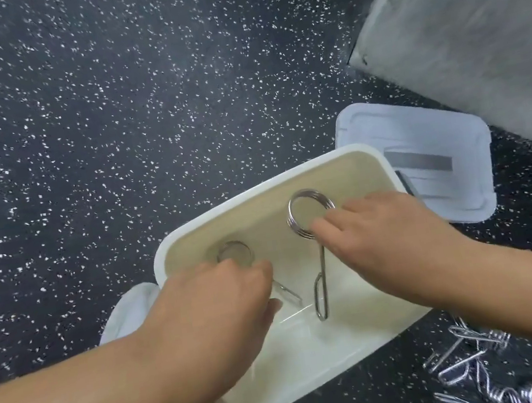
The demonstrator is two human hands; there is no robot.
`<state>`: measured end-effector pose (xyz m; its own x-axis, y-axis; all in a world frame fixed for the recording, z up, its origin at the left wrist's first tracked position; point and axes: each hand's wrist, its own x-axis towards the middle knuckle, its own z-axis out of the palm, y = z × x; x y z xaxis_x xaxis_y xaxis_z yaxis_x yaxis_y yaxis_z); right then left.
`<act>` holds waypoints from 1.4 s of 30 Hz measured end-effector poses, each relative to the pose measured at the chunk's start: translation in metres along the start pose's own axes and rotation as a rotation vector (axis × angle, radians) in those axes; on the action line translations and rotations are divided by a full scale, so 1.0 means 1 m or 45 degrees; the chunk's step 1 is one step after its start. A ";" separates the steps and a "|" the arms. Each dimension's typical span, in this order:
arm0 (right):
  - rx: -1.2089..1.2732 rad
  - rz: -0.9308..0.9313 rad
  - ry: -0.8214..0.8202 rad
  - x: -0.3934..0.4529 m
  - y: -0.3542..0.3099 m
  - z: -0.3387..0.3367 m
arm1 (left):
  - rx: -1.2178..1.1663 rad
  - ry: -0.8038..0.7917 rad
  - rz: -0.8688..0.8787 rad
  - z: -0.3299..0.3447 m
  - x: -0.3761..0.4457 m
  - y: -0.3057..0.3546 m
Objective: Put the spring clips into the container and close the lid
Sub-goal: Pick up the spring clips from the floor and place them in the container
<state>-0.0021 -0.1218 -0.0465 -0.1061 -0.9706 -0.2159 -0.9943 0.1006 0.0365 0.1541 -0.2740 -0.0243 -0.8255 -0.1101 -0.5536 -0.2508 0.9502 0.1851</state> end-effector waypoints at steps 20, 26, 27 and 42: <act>-0.050 0.062 -0.161 0.030 -0.008 0.073 | -0.012 -0.037 0.078 -0.005 -0.022 -0.003; 0.069 0.228 -0.157 0.009 -0.014 0.035 | -0.001 0.025 0.101 -0.007 -0.007 0.008; 0.078 0.243 -0.176 0.002 -0.014 0.027 | -0.001 0.034 0.109 -0.008 -0.003 0.010; 0.458 0.928 0.190 -0.165 0.014 -0.025 | -0.064 0.169 0.323 -0.001 0.023 0.088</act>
<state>0.0016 0.0340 0.0142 -0.7485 -0.6511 -0.1258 -0.6230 0.7554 -0.2029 0.1124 -0.1936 -0.0196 -0.9232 0.0891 -0.3739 -0.0496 0.9370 0.3457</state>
